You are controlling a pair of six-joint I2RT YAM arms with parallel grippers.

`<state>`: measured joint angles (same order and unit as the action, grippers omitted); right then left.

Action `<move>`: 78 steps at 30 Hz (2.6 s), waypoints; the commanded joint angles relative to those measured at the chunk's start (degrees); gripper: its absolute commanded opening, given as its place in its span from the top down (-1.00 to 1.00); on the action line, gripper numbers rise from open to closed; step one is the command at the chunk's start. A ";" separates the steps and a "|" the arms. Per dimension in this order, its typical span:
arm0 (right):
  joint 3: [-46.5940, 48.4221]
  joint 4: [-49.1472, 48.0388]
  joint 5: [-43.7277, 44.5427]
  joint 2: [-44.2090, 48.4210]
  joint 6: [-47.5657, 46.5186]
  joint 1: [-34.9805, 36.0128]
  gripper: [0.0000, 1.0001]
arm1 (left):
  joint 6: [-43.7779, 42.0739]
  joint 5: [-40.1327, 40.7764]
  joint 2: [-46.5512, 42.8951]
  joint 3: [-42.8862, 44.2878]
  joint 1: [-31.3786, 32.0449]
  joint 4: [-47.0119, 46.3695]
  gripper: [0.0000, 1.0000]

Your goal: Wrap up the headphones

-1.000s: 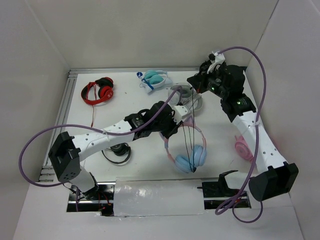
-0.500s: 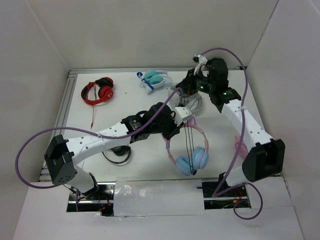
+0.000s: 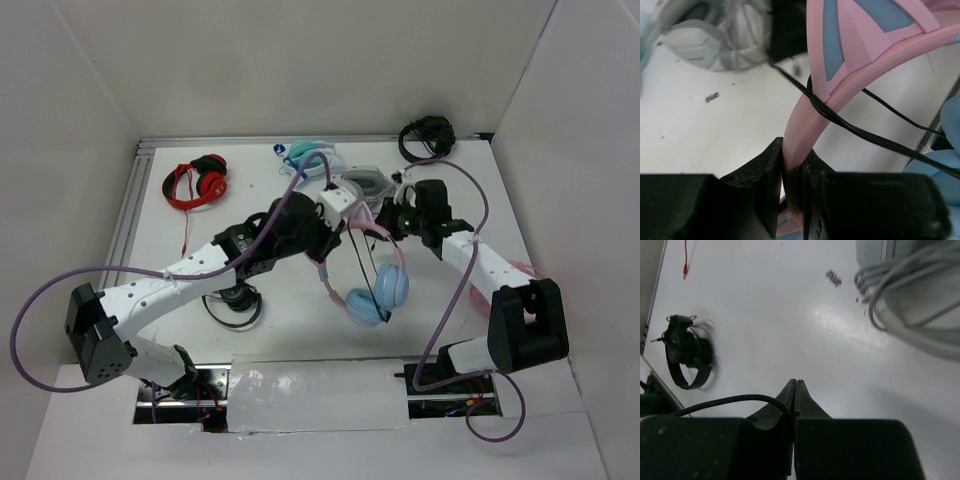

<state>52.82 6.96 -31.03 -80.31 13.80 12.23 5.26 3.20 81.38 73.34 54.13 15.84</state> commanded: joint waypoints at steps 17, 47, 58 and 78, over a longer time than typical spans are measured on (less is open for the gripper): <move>-18.01 -3.36 0.52 15.01 2.98 0.78 1.00 | 16.45 0.31 1.58 -2.67 -13.17 -3.18 1.00; -13.63 -0.38 13.62 -6.86 13.53 6.93 0.70 | 30.95 3.29 21.61 -1.29 -19.50 1.73 1.00; -14.49 2.09 19.16 -3.28 12.92 8.07 0.50 | 31.22 6.20 26.89 1.63 -20.64 4.91 1.00; -15.72 10.00 28.92 20.10 12.30 8.86 -0.02 | 28.49 4.62 23.38 -0.04 -19.50 10.26 -0.28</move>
<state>37.78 15.33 -4.21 -64.23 25.96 20.51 34.24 7.29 108.51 73.47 34.00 24.64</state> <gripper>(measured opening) 0.500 0.620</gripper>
